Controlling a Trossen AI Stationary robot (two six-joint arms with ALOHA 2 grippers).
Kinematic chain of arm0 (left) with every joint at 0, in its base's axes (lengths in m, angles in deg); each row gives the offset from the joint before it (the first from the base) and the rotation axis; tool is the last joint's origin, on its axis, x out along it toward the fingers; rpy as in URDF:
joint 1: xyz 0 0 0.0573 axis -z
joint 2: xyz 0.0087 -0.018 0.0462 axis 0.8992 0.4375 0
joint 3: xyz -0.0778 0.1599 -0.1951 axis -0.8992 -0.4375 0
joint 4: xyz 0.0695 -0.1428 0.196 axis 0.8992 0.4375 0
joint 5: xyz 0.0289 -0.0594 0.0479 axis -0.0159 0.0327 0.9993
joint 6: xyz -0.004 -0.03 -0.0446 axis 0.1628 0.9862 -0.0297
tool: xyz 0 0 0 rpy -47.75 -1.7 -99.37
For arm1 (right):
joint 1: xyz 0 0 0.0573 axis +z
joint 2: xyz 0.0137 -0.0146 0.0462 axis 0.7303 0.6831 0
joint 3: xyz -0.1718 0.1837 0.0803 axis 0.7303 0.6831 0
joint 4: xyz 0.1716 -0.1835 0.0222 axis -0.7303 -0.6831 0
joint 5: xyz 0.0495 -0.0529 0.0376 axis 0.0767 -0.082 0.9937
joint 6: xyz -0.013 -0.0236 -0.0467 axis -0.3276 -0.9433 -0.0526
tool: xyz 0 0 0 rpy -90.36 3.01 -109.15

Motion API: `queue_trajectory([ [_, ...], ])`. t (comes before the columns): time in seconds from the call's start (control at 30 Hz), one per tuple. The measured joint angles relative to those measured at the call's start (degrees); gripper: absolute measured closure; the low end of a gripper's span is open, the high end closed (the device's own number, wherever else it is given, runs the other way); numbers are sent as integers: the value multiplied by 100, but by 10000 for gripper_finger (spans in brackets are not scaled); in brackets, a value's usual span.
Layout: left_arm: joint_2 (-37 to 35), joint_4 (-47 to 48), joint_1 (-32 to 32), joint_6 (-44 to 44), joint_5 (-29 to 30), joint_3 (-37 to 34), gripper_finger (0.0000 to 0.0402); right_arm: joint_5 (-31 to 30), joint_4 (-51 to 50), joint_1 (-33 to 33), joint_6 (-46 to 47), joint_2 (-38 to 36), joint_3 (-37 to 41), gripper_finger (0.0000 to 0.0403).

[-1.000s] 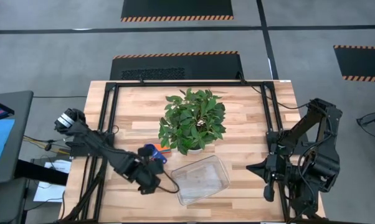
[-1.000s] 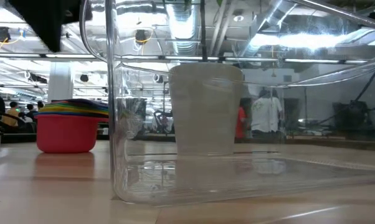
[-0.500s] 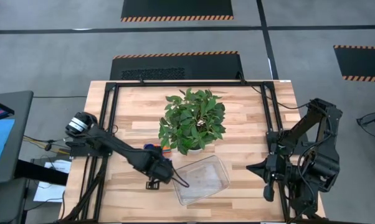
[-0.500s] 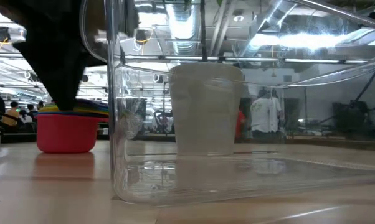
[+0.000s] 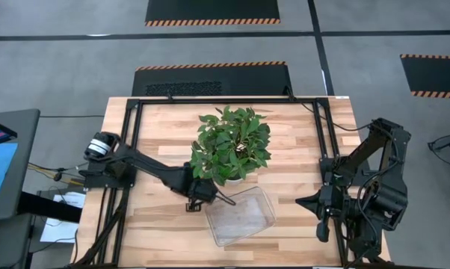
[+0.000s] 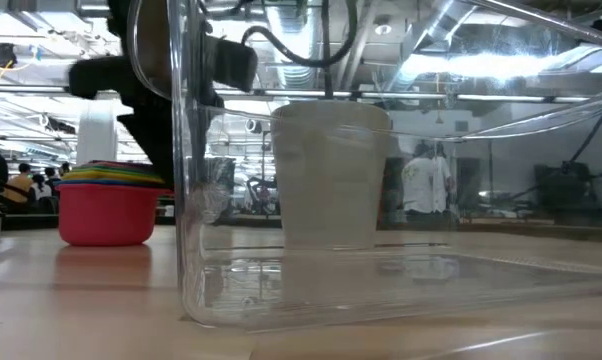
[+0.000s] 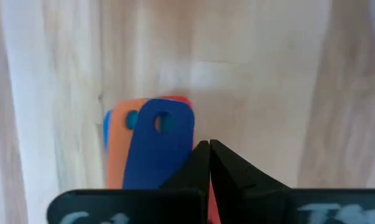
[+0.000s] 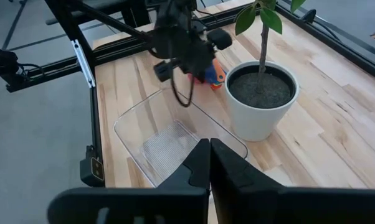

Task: Nest measuring cups in basket
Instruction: Stack the dark blue measuring cup on the orange measuring cup, then put the stacked measuring cup into the transparent bin

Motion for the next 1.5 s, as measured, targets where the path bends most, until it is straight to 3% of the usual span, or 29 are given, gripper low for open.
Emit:
queue_trajectory([
  [0.23,0,17,-224,24,-7,11,401,5,-1,1,-1,0,0,381],
  [0.43,-307,292,-6,389,-309,455,401,79,-60,9,-2,0,0,383],
  [0.6,-707,1401,269,579,491,579,401,122,-116,7,-2,0,0,379],
  [0.77,-923,2163,270,961,703,45,401,122,-116,7,-3,0,0,383],
  [0.83,-1032,2074,179,1188,773,-191,401,122,-116,7,-2,0,0,384],
  [1.17,-1187,826,117,1080,-35,-947,401,212,-20,7,0,0,0,380],
  [1.5,-1214,420,115,2217,-439,-1313,401,284,55,7,0,-2,0,379],
])
